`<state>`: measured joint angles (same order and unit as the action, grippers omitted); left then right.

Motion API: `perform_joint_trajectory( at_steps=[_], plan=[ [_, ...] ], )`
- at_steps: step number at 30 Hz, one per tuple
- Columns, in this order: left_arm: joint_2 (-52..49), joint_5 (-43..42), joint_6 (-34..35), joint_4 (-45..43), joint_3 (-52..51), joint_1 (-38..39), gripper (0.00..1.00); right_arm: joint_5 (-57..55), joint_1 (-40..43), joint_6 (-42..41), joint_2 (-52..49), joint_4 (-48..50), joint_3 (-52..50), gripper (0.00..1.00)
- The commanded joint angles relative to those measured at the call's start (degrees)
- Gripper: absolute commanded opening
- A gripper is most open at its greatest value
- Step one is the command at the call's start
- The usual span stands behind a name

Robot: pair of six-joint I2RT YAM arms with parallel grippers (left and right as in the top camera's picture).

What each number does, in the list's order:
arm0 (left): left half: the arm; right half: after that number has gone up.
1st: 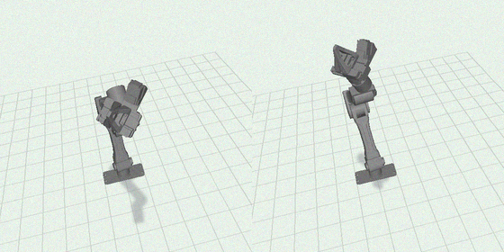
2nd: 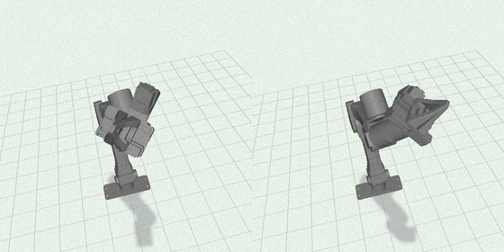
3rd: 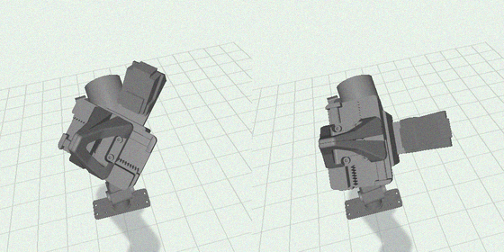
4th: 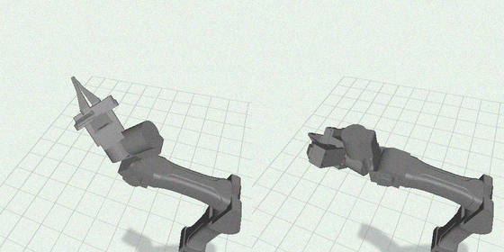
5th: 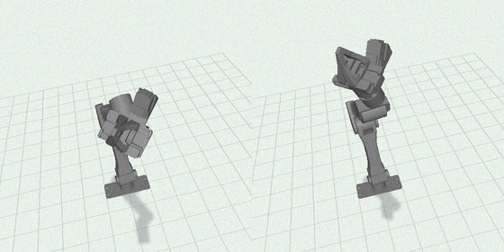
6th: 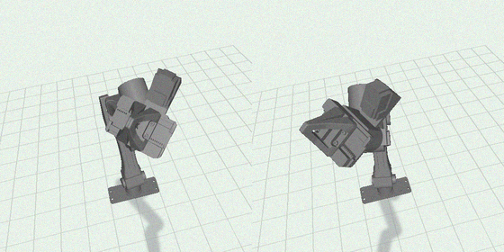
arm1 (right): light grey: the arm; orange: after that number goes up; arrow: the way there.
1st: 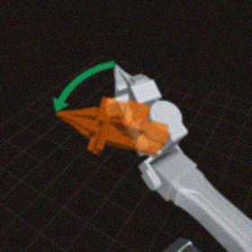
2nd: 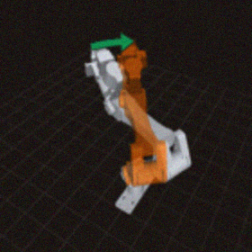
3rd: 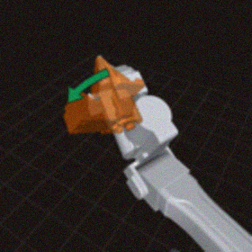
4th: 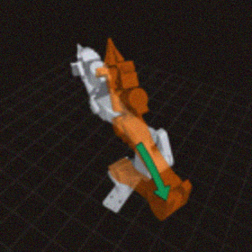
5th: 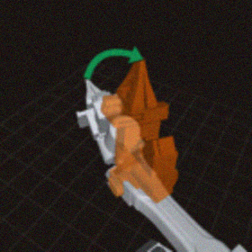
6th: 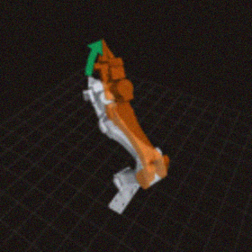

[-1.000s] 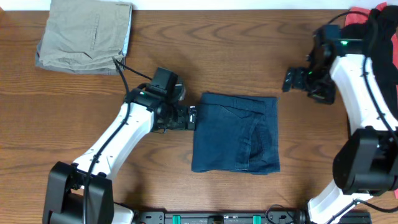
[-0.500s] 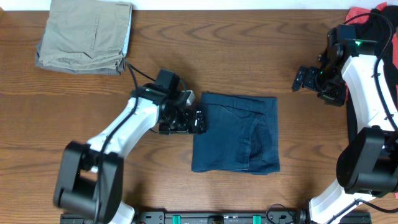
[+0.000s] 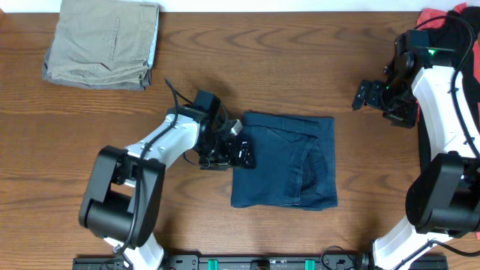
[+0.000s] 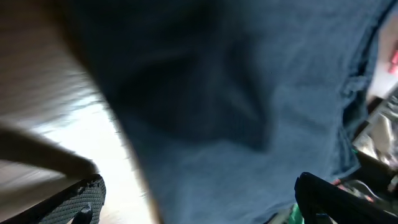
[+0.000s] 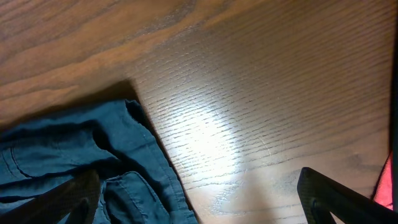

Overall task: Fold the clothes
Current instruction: 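Release with the right gripper and grasp the pants' left edge with the left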

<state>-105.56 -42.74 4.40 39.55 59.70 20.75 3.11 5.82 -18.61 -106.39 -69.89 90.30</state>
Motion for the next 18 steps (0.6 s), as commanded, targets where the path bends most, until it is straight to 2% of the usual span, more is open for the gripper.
perform_joint_trajectory(
  at_steps=[1,4,9,12,18],
  plan=[
    [-1.68,-4.22,-1.79,-0.28,-0.59,1.84,0.98,-0.31,0.52,0.87,0.37,-0.15,0.35,0.99],
    [-2.43,-4.2,-1.11,-1.95,-0.59,3.5,0.98,-0.31,0.55,0.87,0.37,-0.15,0.35,0.99],
    [-2.62,-4.17,1.62,-6.71,-0.59,4.35,0.68,-0.31,0.52,0.87,0.37,-0.15,0.35,0.99],
    [-2.62,-3.82,3.61,-10.05,-0.59,4.17,0.46,-0.31,0.52,0.87,0.37,-0.15,0.35,0.99],
    [-2.62,5.2,9.29,-12.72,-0.57,4.17,0.06,-0.31,0.55,0.87,0.37,-0.15,0.35,0.99]
  ],
)
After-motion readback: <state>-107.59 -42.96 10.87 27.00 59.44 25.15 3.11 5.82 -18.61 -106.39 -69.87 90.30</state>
